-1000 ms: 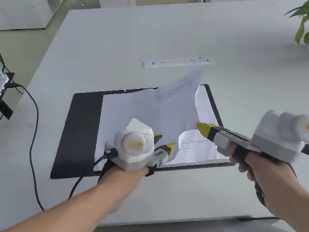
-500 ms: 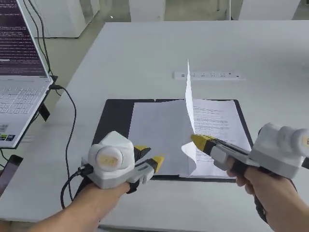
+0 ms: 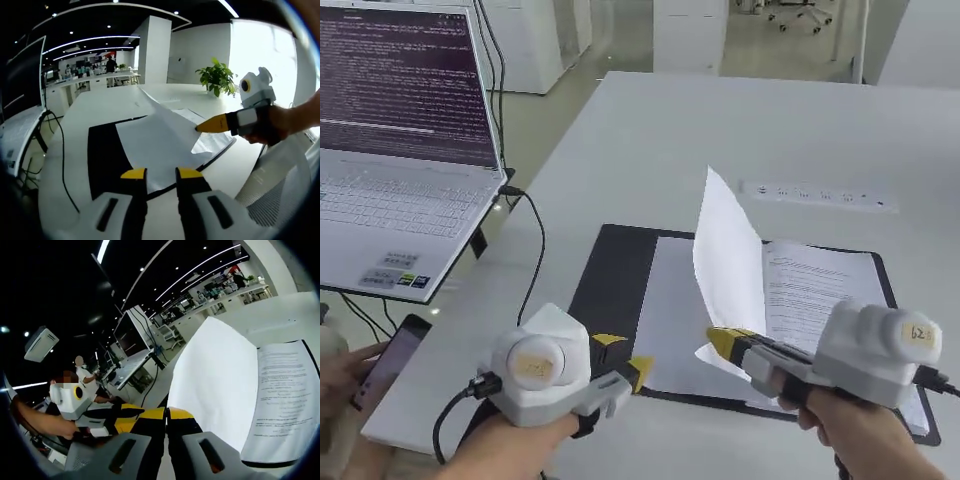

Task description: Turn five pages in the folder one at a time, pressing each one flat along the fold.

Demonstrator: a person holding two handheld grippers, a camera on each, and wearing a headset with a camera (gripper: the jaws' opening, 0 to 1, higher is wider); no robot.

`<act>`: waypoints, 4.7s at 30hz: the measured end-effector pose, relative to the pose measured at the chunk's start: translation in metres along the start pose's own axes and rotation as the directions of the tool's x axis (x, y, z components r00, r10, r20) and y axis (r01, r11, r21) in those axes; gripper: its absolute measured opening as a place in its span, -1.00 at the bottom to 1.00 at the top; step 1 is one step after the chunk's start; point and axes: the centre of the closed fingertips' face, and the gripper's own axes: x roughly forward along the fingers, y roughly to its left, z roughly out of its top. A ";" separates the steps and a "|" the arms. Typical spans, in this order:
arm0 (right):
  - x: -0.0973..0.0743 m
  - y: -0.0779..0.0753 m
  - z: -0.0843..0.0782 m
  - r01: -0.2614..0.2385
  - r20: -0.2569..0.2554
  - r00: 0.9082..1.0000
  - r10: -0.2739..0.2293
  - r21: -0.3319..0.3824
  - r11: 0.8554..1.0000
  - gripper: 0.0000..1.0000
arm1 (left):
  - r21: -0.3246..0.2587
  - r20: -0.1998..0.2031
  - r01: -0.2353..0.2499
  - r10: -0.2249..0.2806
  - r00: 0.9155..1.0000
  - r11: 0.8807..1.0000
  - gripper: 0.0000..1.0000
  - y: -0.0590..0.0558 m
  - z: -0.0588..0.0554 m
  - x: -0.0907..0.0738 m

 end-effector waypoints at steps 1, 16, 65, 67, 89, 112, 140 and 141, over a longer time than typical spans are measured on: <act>0.003 -0.001 -0.002 0.003 -0.009 1.000 -0.003 -0.001 1.000 -1.00 | -0.002 0.001 -0.003 0.003 1.000 1.000 -0.59 0.002 -0.001 -0.001; 0.054 -0.007 -0.047 0.001 -0.148 0.989 0.002 0.019 1.000 -1.00 | -0.051 -0.017 -0.037 0.036 0.999 0.998 -0.64 0.015 -0.021 -0.016; 0.000 -0.126 0.022 0.117 -0.011 0.993 -0.118 0.226 0.967 -1.00 | 0.068 -0.146 -0.061 0.070 0.987 0.996 -1.00 0.008 -0.062 0.091; 0.004 -0.131 0.030 0.117 -0.004 0.993 -0.119 0.239 0.964 -1.00 | 0.070 -0.143 -0.067 0.077 0.987 0.995 -1.00 0.008 -0.061 0.091; 0.068 -0.230 0.058 0.084 0.019 0.990 -0.140 0.722 0.687 -1.00 | 0.074 -0.133 -0.082 0.091 0.987 0.994 -1.00 0.010 -0.061 0.094; 0.105 -0.274 0.100 0.055 0.125 0.958 -0.258 0.803 0.594 -1.00 | 0.062 -0.107 -0.085 0.092 0.990 0.994 -1.00 0.011 -0.062 0.096; 0.047 -0.186 0.028 0.068 -0.081 0.997 -0.002 0.824 0.563 -1.00 | 0.039 -0.103 -0.082 0.085 0.991 0.996 -1.00 0.010 -0.063 0.094; 0.044 -0.180 0.026 0.067 -0.082 0.997 0.000 0.823 0.564 -1.00 | 0.040 -0.101 -0.080 0.084 0.991 0.996 -1.00 0.010 -0.063 0.094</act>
